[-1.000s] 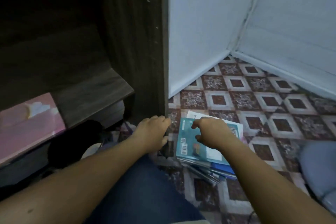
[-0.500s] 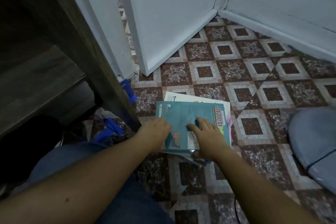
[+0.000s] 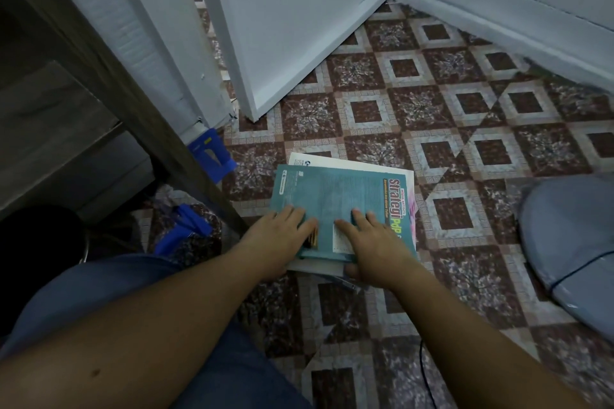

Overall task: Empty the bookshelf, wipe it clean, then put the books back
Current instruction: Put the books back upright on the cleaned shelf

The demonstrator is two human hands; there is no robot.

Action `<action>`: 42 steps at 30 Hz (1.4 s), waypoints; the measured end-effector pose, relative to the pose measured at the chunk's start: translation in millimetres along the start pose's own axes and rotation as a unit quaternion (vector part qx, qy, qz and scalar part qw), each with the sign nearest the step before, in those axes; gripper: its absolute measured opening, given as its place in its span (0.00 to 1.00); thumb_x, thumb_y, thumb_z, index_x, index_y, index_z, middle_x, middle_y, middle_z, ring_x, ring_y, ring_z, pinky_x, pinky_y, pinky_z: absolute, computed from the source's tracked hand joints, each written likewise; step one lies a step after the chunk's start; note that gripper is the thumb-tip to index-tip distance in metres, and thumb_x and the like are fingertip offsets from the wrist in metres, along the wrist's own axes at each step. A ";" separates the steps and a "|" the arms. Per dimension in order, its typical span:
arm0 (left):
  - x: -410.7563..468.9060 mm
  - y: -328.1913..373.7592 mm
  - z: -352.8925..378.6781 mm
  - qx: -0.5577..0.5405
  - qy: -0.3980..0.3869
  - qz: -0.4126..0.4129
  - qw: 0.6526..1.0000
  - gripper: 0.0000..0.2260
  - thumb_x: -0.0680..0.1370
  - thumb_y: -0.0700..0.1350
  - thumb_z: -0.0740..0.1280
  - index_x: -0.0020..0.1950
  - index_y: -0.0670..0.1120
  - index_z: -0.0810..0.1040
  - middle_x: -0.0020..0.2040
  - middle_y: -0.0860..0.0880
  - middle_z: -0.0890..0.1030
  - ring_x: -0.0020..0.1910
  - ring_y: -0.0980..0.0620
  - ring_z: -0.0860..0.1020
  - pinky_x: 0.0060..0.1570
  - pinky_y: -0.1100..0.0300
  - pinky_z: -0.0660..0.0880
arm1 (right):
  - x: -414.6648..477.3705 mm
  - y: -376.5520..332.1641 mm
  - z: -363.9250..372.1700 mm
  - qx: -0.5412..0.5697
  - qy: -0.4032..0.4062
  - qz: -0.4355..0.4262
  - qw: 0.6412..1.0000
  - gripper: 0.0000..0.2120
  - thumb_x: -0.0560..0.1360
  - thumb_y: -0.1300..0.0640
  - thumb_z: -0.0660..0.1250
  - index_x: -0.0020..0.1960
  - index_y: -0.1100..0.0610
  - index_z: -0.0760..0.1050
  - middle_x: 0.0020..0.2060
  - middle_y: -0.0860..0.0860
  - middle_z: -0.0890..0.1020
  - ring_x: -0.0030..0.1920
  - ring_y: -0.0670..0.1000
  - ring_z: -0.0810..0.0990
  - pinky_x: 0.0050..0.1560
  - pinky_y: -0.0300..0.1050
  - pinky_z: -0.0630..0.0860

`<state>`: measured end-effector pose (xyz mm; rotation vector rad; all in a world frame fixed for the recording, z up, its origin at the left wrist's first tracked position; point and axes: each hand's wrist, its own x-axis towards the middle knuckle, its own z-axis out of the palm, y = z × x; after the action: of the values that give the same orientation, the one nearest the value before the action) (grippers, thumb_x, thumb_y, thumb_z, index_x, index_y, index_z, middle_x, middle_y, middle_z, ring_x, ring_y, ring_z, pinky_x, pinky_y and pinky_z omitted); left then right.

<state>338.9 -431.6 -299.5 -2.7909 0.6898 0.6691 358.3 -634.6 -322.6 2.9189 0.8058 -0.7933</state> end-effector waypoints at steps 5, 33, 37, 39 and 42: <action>1.0 -3.8 -4.5 -0.046 0.040 -0.019 0.998 0.30 0.80 0.37 0.58 0.79 0.45 0.47 0.78 0.42 0.53 0.77 0.43 0.53 0.74 0.50 0.55 | -1.9 1.1 -16.5 0.014 0.072 -0.023 0.997 0.25 0.81 0.52 0.56 0.77 0.51 0.57 0.73 0.53 0.66 0.69 0.57 0.68 0.65 0.54 0.69; 13.7 0.9 5.1 -0.047 0.048 -0.033 0.997 0.26 0.78 0.45 0.64 0.74 0.45 0.59 0.67 0.46 0.66 0.66 0.47 0.68 0.61 0.53 0.69 | 10.1 -16.0 -6.5 -0.073 -0.021 -0.017 0.997 0.31 0.78 0.57 0.64 0.75 0.58 0.52 0.74 0.67 0.56 0.71 0.68 0.63 0.62 0.59 0.73; 15.0 1.2 5.0 -0.024 0.066 -0.031 0.997 0.19 0.80 0.42 0.60 0.70 0.44 0.63 0.64 0.45 0.68 0.61 0.46 0.71 0.54 0.54 0.72 | 10.3 -7.4 -16.9 -0.084 -0.044 -0.051 0.994 0.30 0.77 0.54 0.65 0.73 0.58 0.56 0.70 0.64 0.63 0.64 0.63 0.70 0.56 0.58 0.77; 14.7 1.0 4.4 -0.026 0.064 -0.035 0.997 0.15 0.80 0.39 0.60 0.66 0.43 0.65 0.61 0.45 0.70 0.59 0.46 0.72 0.53 0.54 0.72 | 11.0 -5.0 -21.6 -0.087 -0.048 -0.063 0.993 0.29 0.76 0.52 0.65 0.72 0.58 0.58 0.65 0.61 0.67 0.60 0.61 0.73 0.53 0.57 0.77; 15.0 1.7 4.1 -0.009 0.080 -0.052 0.995 0.10 0.79 0.39 0.63 0.60 0.44 0.71 0.54 0.45 0.75 0.53 0.47 0.76 0.48 0.55 0.74 | 9.6 -4.0 -27.1 -0.067 -0.028 -0.068 0.995 0.26 0.76 0.50 0.64 0.70 0.56 0.61 0.59 0.57 0.72 0.56 0.58 0.76 0.49 0.53 0.77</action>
<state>348.4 -437.8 -310.2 -2.8959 0.5640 0.4393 376.3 -622.7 -303.1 2.7368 1.0197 -0.7913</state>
